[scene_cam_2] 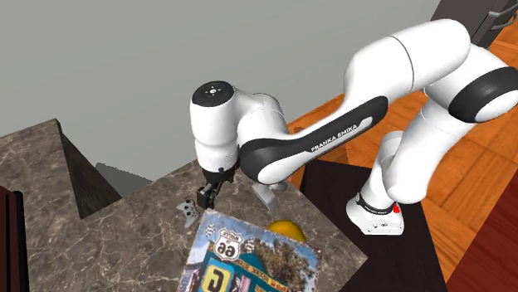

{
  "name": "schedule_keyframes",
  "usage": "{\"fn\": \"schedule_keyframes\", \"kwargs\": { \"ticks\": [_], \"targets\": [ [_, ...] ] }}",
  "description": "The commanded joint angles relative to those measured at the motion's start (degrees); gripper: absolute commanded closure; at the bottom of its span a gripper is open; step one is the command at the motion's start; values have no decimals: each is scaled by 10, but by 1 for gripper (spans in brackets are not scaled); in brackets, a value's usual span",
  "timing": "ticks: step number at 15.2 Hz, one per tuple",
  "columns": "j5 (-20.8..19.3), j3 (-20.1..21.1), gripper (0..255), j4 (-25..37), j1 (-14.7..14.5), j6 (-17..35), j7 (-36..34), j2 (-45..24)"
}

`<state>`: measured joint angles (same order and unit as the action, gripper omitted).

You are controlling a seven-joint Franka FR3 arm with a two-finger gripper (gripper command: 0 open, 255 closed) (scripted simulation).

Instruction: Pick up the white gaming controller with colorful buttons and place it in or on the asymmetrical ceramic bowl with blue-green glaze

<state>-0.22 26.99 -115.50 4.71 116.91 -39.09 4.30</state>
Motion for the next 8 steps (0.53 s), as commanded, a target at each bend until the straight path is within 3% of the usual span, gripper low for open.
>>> {"fn": "schedule_keyframes", "kwargs": {
  "ticks": [1, 8],
  "targets": [
    [-36, 12, 0, 42, -3, 2, -55, -49],
    [-154, 5, 0, 216, -50, -24, -202, -219]
  ]
}}
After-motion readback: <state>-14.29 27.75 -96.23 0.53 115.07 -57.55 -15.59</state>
